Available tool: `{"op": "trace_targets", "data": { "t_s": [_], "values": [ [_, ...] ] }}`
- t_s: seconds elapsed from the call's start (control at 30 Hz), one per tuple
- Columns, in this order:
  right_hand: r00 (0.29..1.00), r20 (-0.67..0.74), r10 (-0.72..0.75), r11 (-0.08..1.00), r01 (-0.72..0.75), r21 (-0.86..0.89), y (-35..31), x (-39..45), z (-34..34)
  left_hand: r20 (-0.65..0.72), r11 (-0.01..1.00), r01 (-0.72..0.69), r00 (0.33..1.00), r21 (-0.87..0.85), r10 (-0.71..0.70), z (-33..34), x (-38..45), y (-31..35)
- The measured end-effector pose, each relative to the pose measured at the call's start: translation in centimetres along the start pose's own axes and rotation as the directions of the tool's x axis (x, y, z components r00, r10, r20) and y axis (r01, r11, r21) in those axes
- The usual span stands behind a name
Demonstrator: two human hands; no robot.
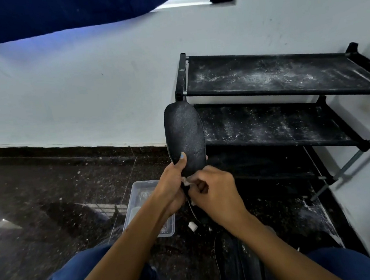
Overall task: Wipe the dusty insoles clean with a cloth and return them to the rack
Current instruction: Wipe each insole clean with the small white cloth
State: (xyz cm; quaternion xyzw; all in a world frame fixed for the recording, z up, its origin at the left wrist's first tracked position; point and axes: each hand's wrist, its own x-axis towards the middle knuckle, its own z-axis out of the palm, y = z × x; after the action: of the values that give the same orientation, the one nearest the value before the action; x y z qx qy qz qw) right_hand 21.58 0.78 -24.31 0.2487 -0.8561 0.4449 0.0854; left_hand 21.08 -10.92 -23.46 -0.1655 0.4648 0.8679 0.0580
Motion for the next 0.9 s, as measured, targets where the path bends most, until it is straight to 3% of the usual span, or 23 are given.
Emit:
{"op": "trace_targets", "data": {
  "t_s": [0.17, 0.3, 0.43, 0.67, 0.73, 0.83, 0.9],
  "values": [
    [0.99, -0.109, 0.089, 0.996, -0.09, 0.004, 0.3, 0.4, -0.4, 0.014, 1.0, 0.012, 1.0, -0.009, -0.012, 0.2, -0.1, 0.1],
    [0.996, 0.072, 0.059, 0.997, -0.062, 0.042, -0.1, 0.2, -0.5, -0.009, 1.0, 0.001, 1.0, 0.01, -0.001, 0.2, -0.1, 0.0],
    [0.984, -0.12, 0.133, 0.99, -0.128, 0.053, 0.6, 0.8, -0.9, 0.042, 0.999, 0.028, 0.999, 0.028, -0.029, 0.2, -0.3, 0.1],
    [0.981, -0.143, 0.13, 0.991, -0.125, 0.047, 1.0, 1.0, -0.9, 0.058, 0.998, 0.053, 0.997, 0.04, -0.055, 0.2, -0.4, 0.1],
    [0.991, -0.117, 0.058, 0.998, -0.057, 0.013, 0.8, 0.8, -0.8, 0.047, 0.998, 0.055, 0.997, 0.006, -0.055, 0.1, -0.3, 0.1],
    [0.998, 0.039, -0.041, 0.999, 0.041, -0.007, 0.2, 0.3, -0.5, 0.001, 1.0, 0.013, 1.0, 0.015, -0.013, 0.0, -0.1, 0.0],
    [1.0, 0.001, -0.011, 1.0, 0.011, -0.02, 0.3, 0.5, -0.6, 0.007, 1.0, 0.01, 1.0, 0.013, -0.011, 0.0, -0.1, -0.1]
  ]
}}
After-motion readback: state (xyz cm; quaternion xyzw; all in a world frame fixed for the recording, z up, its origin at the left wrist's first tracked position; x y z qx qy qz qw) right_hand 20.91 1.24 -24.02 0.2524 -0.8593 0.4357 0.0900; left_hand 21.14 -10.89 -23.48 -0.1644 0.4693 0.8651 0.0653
